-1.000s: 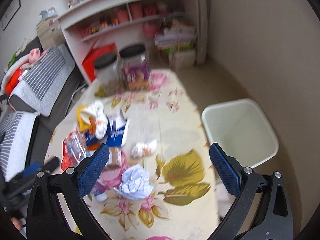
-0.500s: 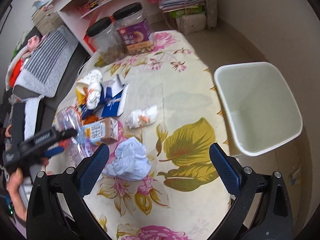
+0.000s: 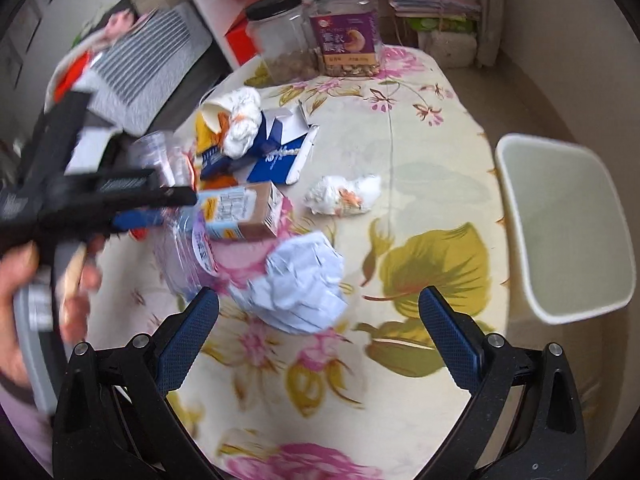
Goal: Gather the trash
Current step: 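Grasp the clear plastic bottle with the left gripper while the right gripper grasps crumpled white paper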
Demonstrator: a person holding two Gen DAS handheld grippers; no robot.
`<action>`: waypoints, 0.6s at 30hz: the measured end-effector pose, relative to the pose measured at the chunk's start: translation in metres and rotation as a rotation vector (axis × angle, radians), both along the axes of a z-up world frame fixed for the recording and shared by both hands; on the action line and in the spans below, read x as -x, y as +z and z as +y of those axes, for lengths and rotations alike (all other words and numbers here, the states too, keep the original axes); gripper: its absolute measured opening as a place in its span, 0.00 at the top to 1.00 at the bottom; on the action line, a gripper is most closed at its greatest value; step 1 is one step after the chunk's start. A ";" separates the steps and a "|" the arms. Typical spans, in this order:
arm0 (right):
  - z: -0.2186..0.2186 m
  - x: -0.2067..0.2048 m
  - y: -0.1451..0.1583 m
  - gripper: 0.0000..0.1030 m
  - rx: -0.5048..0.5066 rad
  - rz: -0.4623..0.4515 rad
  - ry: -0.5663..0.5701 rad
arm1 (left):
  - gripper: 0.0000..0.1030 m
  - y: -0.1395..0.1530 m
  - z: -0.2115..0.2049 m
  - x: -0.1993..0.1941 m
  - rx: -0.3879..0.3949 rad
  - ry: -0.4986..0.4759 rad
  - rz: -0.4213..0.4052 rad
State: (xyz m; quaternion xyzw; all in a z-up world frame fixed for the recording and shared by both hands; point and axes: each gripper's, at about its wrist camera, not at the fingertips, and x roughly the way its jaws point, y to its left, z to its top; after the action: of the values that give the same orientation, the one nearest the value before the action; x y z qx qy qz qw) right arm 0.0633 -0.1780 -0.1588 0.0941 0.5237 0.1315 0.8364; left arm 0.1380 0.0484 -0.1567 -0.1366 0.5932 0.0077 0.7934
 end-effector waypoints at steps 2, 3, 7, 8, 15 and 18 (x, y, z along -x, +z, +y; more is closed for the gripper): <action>0.002 -0.006 -0.004 0.07 -0.045 0.045 -0.034 | 0.41 0.017 0.001 0.008 0.002 -0.021 -0.046; 0.004 -0.008 -0.007 0.07 -0.060 0.073 -0.051 | 0.41 0.024 0.002 0.011 0.000 -0.029 -0.068; 0.009 -0.016 -0.019 0.12 -0.091 0.134 -0.101 | 0.41 0.047 0.012 0.026 -0.014 -0.045 -0.142; 0.009 -0.018 -0.024 0.15 -0.098 0.150 -0.109 | 0.41 0.051 0.016 0.029 -0.013 -0.048 -0.154; 0.024 -0.027 -0.043 0.67 -0.120 0.233 -0.110 | 0.41 0.060 0.025 0.040 -0.035 -0.065 -0.186; 0.030 -0.027 -0.036 0.76 -0.103 0.193 -0.106 | 0.41 0.060 0.028 0.044 -0.042 -0.073 -0.198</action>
State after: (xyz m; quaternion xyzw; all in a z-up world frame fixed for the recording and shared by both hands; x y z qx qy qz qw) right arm 0.0902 -0.1479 -0.1948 0.1770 0.5886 0.1040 0.7819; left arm 0.0939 0.0764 -0.0967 -0.0983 0.5161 -0.0226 0.8506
